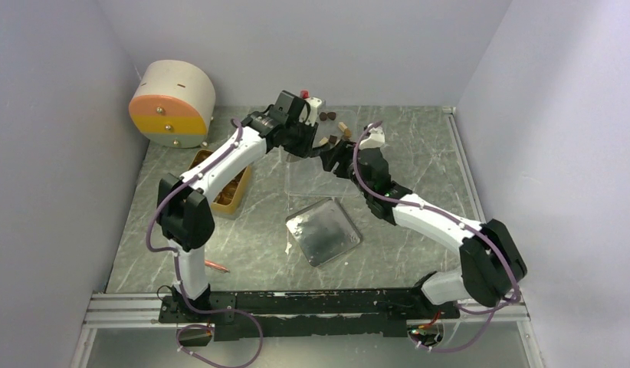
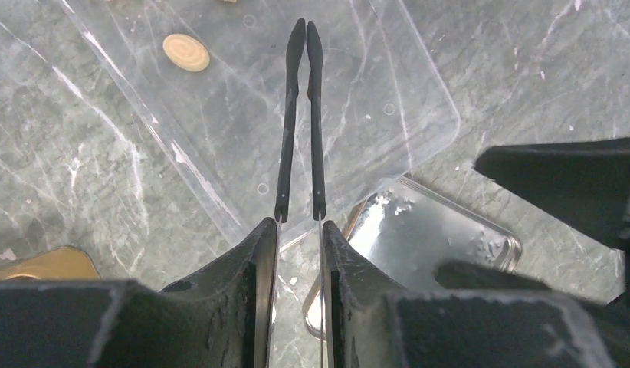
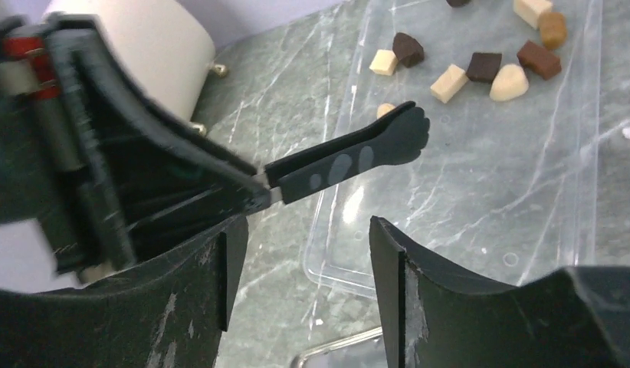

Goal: Pack the chocolate
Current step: Adjust the clamp.

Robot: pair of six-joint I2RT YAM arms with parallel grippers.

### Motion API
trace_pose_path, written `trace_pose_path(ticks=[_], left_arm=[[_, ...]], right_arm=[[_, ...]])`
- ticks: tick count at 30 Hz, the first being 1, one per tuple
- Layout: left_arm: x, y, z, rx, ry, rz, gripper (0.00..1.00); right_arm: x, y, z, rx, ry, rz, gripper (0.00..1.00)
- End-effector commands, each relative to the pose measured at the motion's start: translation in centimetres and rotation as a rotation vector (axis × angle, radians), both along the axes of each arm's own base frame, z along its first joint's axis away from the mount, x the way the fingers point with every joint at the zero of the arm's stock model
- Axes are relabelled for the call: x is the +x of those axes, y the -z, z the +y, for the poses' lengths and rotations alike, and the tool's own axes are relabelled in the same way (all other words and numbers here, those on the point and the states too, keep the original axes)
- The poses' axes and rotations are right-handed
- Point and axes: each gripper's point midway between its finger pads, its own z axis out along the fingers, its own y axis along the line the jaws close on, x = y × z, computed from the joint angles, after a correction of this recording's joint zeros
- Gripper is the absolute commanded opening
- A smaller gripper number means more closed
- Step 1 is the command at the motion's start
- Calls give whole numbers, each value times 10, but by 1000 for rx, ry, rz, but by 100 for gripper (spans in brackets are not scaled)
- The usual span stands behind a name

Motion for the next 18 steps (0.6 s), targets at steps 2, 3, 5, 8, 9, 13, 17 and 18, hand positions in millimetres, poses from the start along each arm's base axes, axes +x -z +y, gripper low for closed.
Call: trace_pose_path(ticks=[2, 3, 5, 8, 9, 13, 17, 18], left_arm=[[4, -26, -12, -64, 32, -33, 30], [1, -28, -13, -67, 42, -32, 31], [-2, -30, -10, -57, 52, -31, 31], [7, -24, 0, -8, 0, -63, 32], [13, -20, 4, 15, -23, -77, 32], [37, -5, 9, 98, -75, -108, 31], [56, 9, 4, 127, -86, -120, 35], [59, 9, 1, 120, -87, -128, 36]], right_arm=[[-13, -18, -3, -191, -169, -212, 77], [-11, -17, -8, -241, -167, -230, 81], [-8, -19, -17, -314, -166, -259, 85], [-7, -27, -30, -319, -123, -247, 86], [-9, -28, -34, -292, -99, -228, 86], [-25, -29, -33, -204, -118, -199, 90], [-36, -31, -41, -190, -107, -166, 96], [-38, -32, -43, -193, -102, -163, 97]])
